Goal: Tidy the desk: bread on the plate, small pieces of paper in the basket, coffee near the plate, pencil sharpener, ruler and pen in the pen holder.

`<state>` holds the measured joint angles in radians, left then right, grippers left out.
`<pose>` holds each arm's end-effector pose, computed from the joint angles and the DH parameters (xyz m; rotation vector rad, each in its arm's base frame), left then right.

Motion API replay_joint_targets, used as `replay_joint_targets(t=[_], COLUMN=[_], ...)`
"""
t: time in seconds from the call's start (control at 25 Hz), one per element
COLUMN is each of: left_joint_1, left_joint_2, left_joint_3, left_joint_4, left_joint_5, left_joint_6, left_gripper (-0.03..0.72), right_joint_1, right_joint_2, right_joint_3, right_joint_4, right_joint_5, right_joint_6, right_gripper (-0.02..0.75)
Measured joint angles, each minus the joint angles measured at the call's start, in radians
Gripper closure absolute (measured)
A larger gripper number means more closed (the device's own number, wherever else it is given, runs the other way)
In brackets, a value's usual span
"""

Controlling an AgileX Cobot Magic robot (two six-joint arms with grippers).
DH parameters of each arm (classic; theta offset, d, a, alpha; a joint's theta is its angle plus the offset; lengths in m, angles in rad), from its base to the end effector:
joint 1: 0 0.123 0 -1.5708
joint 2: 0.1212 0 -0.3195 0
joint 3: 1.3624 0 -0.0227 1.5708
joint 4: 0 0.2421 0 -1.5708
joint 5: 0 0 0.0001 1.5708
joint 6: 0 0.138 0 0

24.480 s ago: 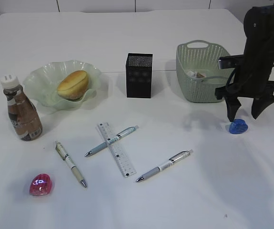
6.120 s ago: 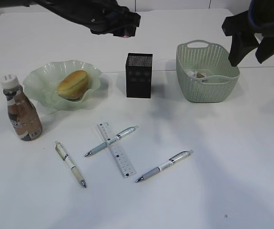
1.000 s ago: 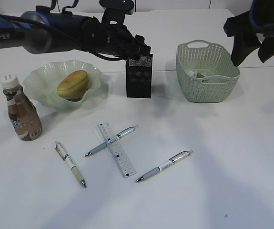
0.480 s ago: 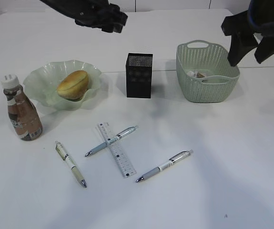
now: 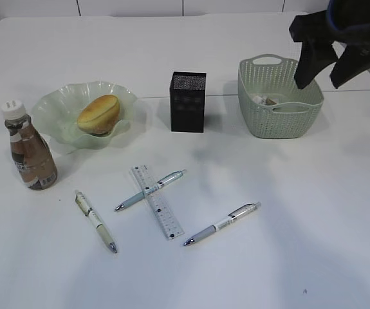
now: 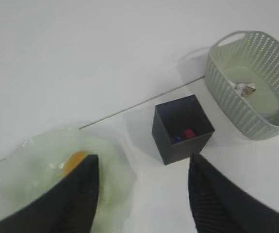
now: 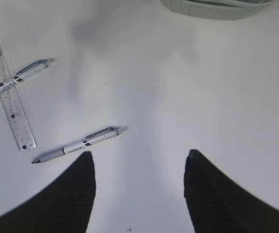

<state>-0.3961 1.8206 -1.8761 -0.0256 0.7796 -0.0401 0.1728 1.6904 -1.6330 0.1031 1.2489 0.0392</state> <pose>0.4263 -0.1810 0.3955 0.3832 2.1876 -0.2717 0.3572 0.0760 0.3343 -0.1654 2.7915 0.1967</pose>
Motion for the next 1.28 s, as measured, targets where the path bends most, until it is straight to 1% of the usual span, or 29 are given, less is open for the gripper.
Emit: replay_joint_targets(t=[0.16,0.24,0.28,0.36,0.44,0.52,0.56,0.72,0.84,1.04,1.28], left_joint_1=[0.047,0.064,0.075,0.09,0.103,0.111,0.112,0.114,0.123,0.126,0.126], left_joint_2=[-0.058,-0.084,-0.095,-0.118,-0.138,-0.154,-0.159,-0.174,-0.186,-0.222,-0.287], left_joint_3=[0.0,0.0,0.0,0.0,0.0,0.0,0.0,0.0,0.0,0.0,0.0], left_joint_4=[0.004,0.01,0.012,0.014,0.016,0.026,0.032,0.082,0.091,0.103,0.188], left_joint_5=[0.138,0.192,0.223,0.279,0.344,0.411,0.441,0.472,0.476,0.478,0.481], left_joint_6=[-0.042,-0.066,-0.071,-0.08,-0.082,-0.084,-0.086,-0.117,-0.13,-0.13,-0.13], left_gripper=[0.215,0.208,0.206,0.203,0.202,0.202,0.202,0.205,0.21,0.213,0.221], right_joint_1=[0.029,0.034,0.072,0.086,0.136,0.136,0.171,0.206,0.221,0.223,0.223], right_joint_2=[-0.006,-0.006,-0.009,-0.009,-0.009,-0.009,-0.009,-0.009,-0.009,-0.009,-0.009], right_joint_3=[0.0,0.0,0.0,0.0,0.0,0.0,0.0,0.0,0.0,0.0,0.0], right_joint_4=[0.02,0.022,0.024,0.025,0.028,0.028,0.03,0.041,0.049,0.067,0.068], right_joint_5=[0.0,0.0,0.0,0.0,0.0,0.0,0.0,0.0,0.0,0.0,0.0], right_joint_6=[0.0,0.0,0.0,0.0,0.0,0.0,0.0,0.0,0.0,0.0,0.0], right_gripper=[0.278,0.279,0.278,0.278,0.278,0.278,0.278,0.278,0.278,0.278,0.278])
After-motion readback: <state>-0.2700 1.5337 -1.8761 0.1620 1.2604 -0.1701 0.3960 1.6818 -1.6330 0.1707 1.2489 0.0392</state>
